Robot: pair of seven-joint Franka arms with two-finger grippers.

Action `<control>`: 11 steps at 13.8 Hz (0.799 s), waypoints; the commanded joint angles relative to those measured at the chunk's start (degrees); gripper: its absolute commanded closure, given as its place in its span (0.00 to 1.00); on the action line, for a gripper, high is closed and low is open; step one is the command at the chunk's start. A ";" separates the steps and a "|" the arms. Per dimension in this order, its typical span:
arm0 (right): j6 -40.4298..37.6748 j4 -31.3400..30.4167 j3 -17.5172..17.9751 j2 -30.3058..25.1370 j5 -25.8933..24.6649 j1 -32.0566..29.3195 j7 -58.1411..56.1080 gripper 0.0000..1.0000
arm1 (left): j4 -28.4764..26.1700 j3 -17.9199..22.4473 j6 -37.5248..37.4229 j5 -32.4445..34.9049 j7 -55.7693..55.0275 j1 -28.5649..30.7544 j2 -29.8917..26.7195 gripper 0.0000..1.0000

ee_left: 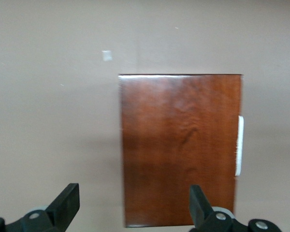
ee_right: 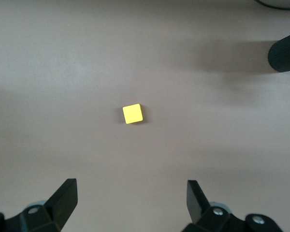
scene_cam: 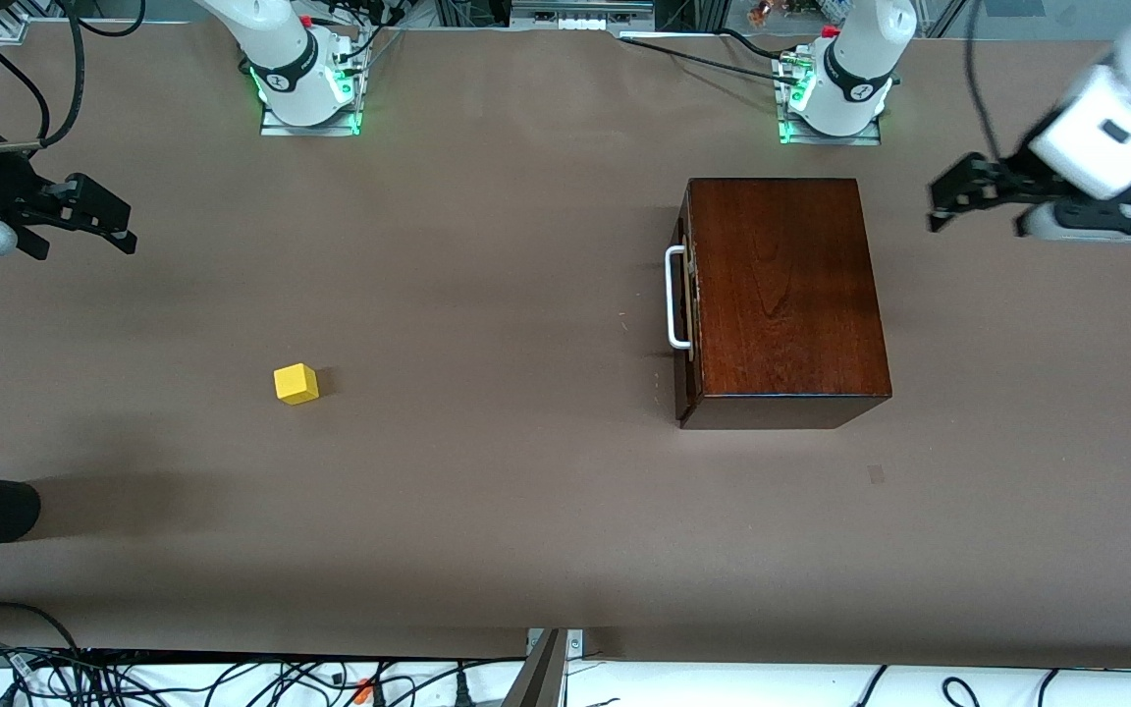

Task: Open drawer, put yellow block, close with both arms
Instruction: 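Raise the left gripper from rest toward the wooden box, then move the left gripper down to the white drawer handle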

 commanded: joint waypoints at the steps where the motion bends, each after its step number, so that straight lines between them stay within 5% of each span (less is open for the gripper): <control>1: -0.84 1.01 0.03 0.32 1.14 -0.69 -0.80 0.00 | 1.53 -7.05 1.05 -0.82 -8.13 -0.11 1.80 0.00; 7: -0.84 1.01 -0.15 0.32 1.14 -0.69 -0.80 0.00 | 6.53 -23.32 1.68 3.39 -24.48 -2.47 9.97 0.00; 11: -0.84 1.01 -0.15 0.32 1.14 -0.69 -0.80 0.00 | 7.51 -23.69 1.68 9.29 -33.30 -11.71 15.25 0.00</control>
